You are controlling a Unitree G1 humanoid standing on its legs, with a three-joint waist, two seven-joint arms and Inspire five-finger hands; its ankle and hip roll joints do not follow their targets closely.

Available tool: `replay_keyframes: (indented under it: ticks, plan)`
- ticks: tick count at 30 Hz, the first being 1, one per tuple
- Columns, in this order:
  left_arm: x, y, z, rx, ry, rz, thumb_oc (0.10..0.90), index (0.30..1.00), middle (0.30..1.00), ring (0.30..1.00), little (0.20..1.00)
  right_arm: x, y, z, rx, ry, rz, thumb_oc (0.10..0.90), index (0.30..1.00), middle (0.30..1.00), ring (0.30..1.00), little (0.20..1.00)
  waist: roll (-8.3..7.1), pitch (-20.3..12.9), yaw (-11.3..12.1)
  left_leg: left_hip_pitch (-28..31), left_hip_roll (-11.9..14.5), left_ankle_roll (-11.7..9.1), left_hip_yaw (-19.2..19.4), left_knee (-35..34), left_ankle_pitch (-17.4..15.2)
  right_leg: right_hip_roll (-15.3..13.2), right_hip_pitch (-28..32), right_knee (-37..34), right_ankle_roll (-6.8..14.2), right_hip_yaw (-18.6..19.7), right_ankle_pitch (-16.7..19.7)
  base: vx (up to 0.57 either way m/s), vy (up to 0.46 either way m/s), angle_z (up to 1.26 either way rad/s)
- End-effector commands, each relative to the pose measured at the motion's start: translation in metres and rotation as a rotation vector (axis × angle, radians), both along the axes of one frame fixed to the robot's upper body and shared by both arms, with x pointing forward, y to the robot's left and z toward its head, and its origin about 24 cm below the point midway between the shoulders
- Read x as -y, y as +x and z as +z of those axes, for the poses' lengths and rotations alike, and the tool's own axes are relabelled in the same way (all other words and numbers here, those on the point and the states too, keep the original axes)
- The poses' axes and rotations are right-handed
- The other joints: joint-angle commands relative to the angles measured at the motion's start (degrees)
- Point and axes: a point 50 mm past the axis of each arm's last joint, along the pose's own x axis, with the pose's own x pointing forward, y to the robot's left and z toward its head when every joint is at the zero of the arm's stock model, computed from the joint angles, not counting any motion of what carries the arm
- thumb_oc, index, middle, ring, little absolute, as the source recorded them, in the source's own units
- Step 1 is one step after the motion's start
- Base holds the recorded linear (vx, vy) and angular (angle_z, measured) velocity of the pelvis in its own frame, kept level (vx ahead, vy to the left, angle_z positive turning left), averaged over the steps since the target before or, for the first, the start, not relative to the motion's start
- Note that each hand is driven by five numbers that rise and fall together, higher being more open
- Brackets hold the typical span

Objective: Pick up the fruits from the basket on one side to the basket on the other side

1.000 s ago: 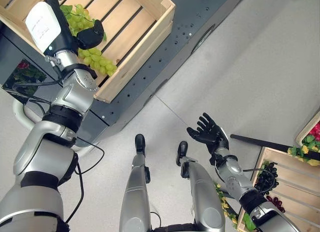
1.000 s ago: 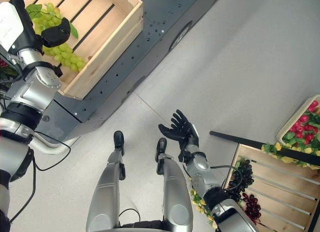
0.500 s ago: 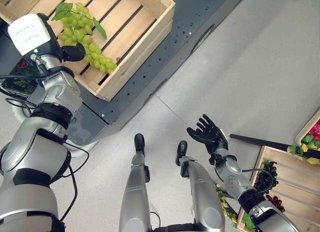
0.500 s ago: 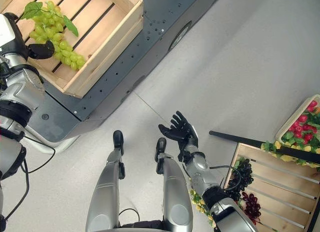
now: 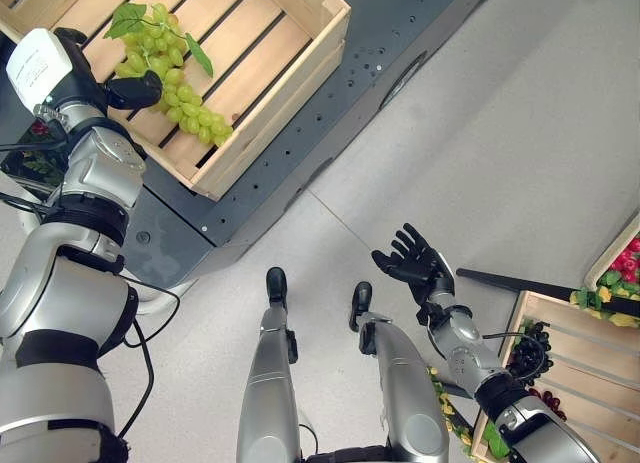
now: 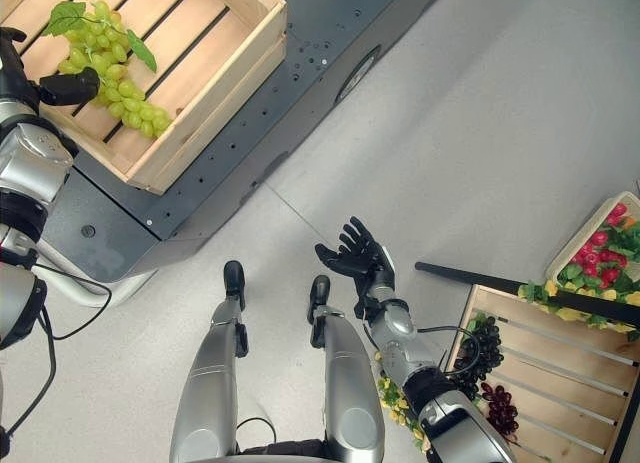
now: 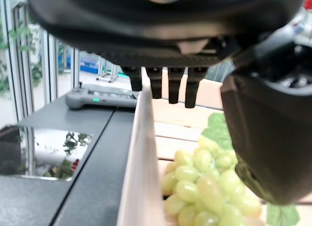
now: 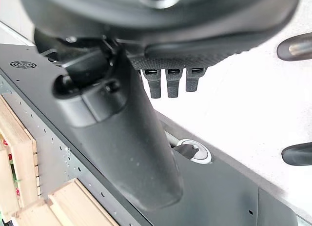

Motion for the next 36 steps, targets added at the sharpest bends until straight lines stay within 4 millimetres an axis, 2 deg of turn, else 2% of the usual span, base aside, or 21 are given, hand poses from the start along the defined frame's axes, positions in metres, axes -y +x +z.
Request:
replay_keyframes:
  ticks: [1, 3, 9, 10, 11, 15, 18, 21, 24, 29, 32, 36]
  plan:
    - [-0.009, -0.006, 0.018, 0.018, 0.095, -0.01, 0.8, 0.9, 0.9, 0.9, 0.9, -0.005, 0.003, 0.019, 0.11, 0.092, -0.004, 0.8, 0.9, 0.9, 0.9, 0.9, -3.14, -0.45, 0.54, 2.1, -1.03, 1.34, 4.87, 4.76, -7.83, 3.14, 0.22, -4.02, 0.55, 4.67, 5.45, 0.0, -0.041, -0.03]
    - [-0.005, -0.008, 0.033, 0.03, 0.264, 0.013, 0.8, 0.9, 0.9, 0.9, 0.9, -0.001, 0.0, 0.015, 0.099, 0.1, -0.005, 0.8, 0.9, 0.9, 0.9, 0.9, -3.29, -0.45, 0.84, 2.06, -1.07, 1.39, 4.71, 4.87, -7.95, 3.02, 0.32, -4.27, 0.79, 4.38, 5.84, 0.0, -0.059, -0.01]
    - [0.004, -0.018, 0.061, 0.107, 0.686, 0.142, 0.8, 0.9, 0.9, 0.9, 0.9, 0.003, -0.001, 0.01, 0.092, 0.093, 0.005, 0.8, 0.9, 0.9, 0.9, 0.9, -2.88, -0.45, 1.47, 2.58, -1.3, 1.43, 4.53, 4.62, -8.02, 2.41, 1.05, -5.11, 0.82, 3.82, 6.38, 0.0, -0.015, 0.02]
    - [0.004, -0.018, 0.061, 0.107, 0.686, 0.142, 0.8, 0.9, 0.9, 0.9, 0.9, 0.003, -0.001, 0.01, 0.092, 0.093, 0.005, 0.8, 0.9, 0.9, 0.9, 0.9, -2.89, -0.45, 1.48, 2.58, -1.3, 1.43, 4.54, 4.62, -8.03, 2.41, 1.05, -5.11, 0.82, 3.83, 6.38, 0.0, 0.003, 0.04]
    - [0.01, -0.02, 0.067, 0.145, 0.83, 0.173, 0.8, 0.9, 0.9, 0.9, 0.9, 0.004, -0.001, 0.01, 0.091, 0.09, 0.003, 0.8, 0.9, 0.9, 0.9, 0.9, -2.65, -0.45, 1.66, 2.66, -1.42, 1.43, 4.51, 4.76, -8.12, 2.23, 1.17, -5.05, 0.73, 3.73, 6.37, 0.0, 0.006, 0.04]
    - [0.022, -0.023, 0.077, 0.156, 1.061, 0.223, 0.8, 0.9, 0.9, 0.9, 0.9, 0.007, -0.001, 0.01, 0.089, 0.077, 0.0, 0.8, 0.9, 0.9, 0.9, 0.9, -1.87, -0.45, 2.06, 2.73, -1.69, 1.44, 4.47, 4.86, -8.24, 1.8, 1.2, -4.85, 0.63, 3.45, 6.33, 0.0, 0.026, 0.05]
    - [0.041, -0.023, 0.084, 0.162, 1.259, 0.219, 0.8, 0.9, 0.9, 0.9, 0.9, 0.01, -0.001, 0.01, 0.088, 0.064, -0.004, 0.8, 0.9, 0.9, 0.9, 0.9, -0.93, -0.45, 2.38, 3.02, -2.08, 1.46, 4.51, 4.67, -8.38, 1.39, 1.26, -4.83, 0.7, 3.18, 6.32, -0.01, 0.039, 0.0]
    - [0.054, -0.022, 0.089, 0.153, 1.347, 0.194, 0.8, 0.9, 0.9, 0.9, 0.9, 0.012, 0.0, 0.011, 0.086, 0.052, -0.001, 0.8, 0.9, 0.9, 0.9, 0.9, -0.2, -0.45, 2.43, 3.1, -2.36, 1.45, 4.56, 4.65, -8.41, 1.09, 1.19, -4.65, 0.69, 3.18, 6.19, -0.01, 0.043, -0.02]
    - [0.059, -0.022, 0.091, 0.139, 1.368, 0.173, 0.8, 0.9, 0.9, 0.9, 0.9, 0.015, 0.0, 0.011, 0.086, 0.039, 0.0, 0.8, 0.9, 0.9, 0.9, 0.9, 0.45, -0.45, 2.41, 3.44, -2.59, 1.51, 4.68, 4.38, -8.39, 0.88, 1.26, -4.63, 0.73, 3.21, 6.11, -0.01, 0.042, -0.08]
    - [0.047, -0.024, 0.088, 0.1, 1.249, 0.152, 0.8, 0.9, 0.9, 0.9, 0.9, 0.019, 0.0, 0.01, 0.088, 0.034, -0.01, 0.8, 0.9, 0.9, 0.9, 0.9, 1.0, -0.45, 2.72, 3.87, -2.7, 1.58, 4.7, 4.53, -8.53, 0.65, 1.52, -4.37, 0.91, 3.15, 6.01, 0.0, 0.006, -0.03]
    - [0.038, -0.024, 0.081, 0.066, 1.249, 0.165, 0.8, 0.9, 0.9, 0.9, 0.9, 0.021, -0.002, 0.008, 0.082, 0.037, -0.013, 0.8, 0.9, 0.9, 0.9, 0.9, 1.04, -0.45, 2.8, 4.33, -2.71, 1.56, 4.68, 4.62, -8.56, 0.52, 1.92, -4.31, 1.09, 3.13, 6.06, 0.0, 0.0, 0.0]
    - [0.036, -0.024, 0.077, 0.047, 1.304, 0.148, 0.8, 0.9, 0.9, 0.9, 0.9, 0.023, -0.003, 0.007, 0.077, 0.035, -0.014, 0.8, 0.9, 0.9, 0.9, 0.9, 1.18, -0.45, 2.72, 4.66, -2.67, 1.63, 4.86, 4.61, -8.47, 0.39, 2.19, -4.34, 1.13, 3.04, 6.21, 0.0, 0.0, 0.0]
